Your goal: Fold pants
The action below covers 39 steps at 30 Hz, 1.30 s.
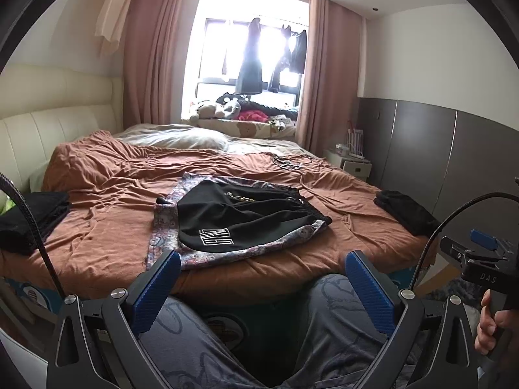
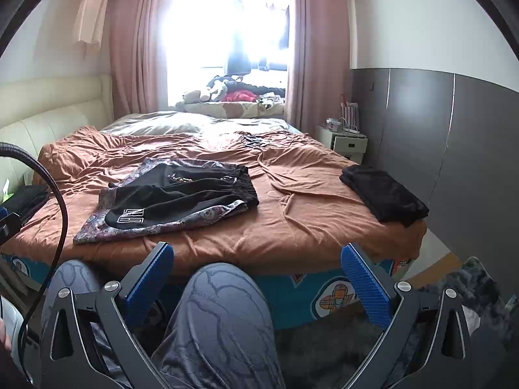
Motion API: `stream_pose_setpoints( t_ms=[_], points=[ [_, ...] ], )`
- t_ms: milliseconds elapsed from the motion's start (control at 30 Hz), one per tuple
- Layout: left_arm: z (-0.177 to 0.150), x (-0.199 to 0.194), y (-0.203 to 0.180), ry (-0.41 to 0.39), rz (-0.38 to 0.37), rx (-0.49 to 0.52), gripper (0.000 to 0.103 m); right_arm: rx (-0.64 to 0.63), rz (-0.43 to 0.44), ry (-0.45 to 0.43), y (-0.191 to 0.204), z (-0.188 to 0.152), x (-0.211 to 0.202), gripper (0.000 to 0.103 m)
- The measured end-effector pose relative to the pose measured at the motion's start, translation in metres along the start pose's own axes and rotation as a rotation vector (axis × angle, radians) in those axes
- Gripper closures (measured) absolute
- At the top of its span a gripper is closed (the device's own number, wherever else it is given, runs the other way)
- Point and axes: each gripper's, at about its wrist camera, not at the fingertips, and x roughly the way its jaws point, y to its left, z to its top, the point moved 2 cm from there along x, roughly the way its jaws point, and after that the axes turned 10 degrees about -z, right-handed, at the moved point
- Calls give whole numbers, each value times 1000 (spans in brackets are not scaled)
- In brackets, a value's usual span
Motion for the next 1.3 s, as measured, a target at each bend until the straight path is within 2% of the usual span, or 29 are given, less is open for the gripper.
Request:
stream_pose_setpoints(
  t_ms=[700,1300],
  points=[
    [0,-17,-2,-28,13,17,0,7,-6,-26,-4,-8,-18,0],
    [9,-17,-3,-10,19,30,0,19,10,-15,-14,-5,-19,0]
  ],
)
